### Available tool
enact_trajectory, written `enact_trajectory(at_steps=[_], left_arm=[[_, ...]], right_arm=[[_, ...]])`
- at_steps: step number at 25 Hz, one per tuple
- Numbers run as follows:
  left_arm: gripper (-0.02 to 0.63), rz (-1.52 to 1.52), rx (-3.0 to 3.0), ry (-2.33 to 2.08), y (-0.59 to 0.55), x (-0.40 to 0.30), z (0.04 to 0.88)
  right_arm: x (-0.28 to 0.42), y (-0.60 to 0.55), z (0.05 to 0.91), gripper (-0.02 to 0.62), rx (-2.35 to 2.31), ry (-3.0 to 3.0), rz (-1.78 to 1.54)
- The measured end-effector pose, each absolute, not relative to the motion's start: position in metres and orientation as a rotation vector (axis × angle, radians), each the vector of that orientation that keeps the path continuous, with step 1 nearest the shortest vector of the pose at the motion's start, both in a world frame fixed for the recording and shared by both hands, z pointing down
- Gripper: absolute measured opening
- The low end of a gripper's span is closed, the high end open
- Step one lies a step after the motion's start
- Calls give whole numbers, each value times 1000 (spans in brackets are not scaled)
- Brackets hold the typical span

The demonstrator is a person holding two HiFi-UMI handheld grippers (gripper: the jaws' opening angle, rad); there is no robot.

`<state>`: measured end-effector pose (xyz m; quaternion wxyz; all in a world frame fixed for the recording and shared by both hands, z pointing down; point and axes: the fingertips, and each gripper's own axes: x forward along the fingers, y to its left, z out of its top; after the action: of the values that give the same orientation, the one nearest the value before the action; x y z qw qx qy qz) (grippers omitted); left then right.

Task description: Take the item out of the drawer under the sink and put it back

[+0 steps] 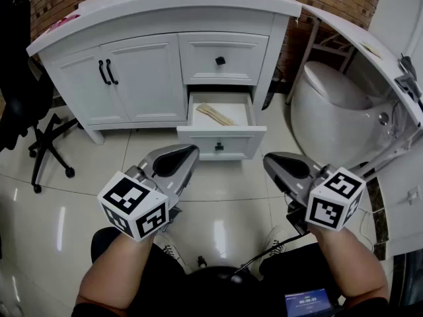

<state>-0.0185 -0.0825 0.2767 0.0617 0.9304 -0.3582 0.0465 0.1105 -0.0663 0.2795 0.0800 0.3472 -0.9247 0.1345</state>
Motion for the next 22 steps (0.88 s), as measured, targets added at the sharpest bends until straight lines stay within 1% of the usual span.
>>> enact_trajectory(at_steps=[11, 22], left_arm=[[6, 116, 2797, -1051, -101, -8, 279], [6, 176, 2748, -1122, -159, -28, 308]], right_arm=[[98, -82, 277, 8, 1013, -2802, 470], [110, -148, 300, 8, 1066, -2760, 535]])
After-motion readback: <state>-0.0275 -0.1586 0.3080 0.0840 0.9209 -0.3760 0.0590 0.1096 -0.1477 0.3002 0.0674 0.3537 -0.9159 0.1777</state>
